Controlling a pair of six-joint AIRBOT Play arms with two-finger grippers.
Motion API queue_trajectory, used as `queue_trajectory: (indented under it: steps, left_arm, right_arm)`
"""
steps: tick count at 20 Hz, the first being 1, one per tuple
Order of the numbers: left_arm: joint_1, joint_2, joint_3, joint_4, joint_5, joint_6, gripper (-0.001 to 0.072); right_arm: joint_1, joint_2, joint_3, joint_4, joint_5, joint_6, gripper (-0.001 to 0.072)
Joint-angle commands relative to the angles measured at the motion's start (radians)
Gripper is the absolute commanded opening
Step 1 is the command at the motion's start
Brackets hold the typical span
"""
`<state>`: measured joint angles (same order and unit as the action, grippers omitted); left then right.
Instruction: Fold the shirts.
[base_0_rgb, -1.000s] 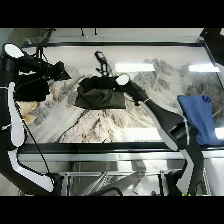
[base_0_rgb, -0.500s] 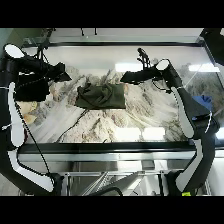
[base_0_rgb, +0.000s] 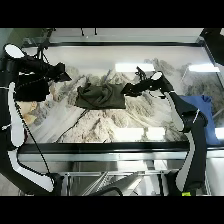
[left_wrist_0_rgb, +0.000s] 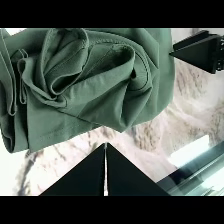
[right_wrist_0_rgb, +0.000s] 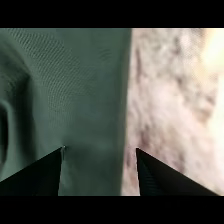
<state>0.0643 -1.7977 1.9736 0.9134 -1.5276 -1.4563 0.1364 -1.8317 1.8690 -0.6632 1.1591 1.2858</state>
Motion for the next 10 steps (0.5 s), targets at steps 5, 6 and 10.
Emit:
queue_trajectory:
  steps: [5,6,10]
  left_arm:
    - [0.001,0.0,-0.001,0.0,0.0,0.0,0.0013]
    - [0.001,0.0,0.0,0.0,0.0,0.0,0.0013]
    - [0.001,0.0,0.0,0.0,0.0,-0.001,0.0013]
  right_arm:
    - [0.021,-0.043,-0.002,0.193,0.009,-0.081,0.0427]
    - [0.021,-0.043,-0.002,0.252,0.008,-0.097,0.0378]
    - [0.021,-0.041,-0.001,0.414,0.043,-0.192,0.0024]
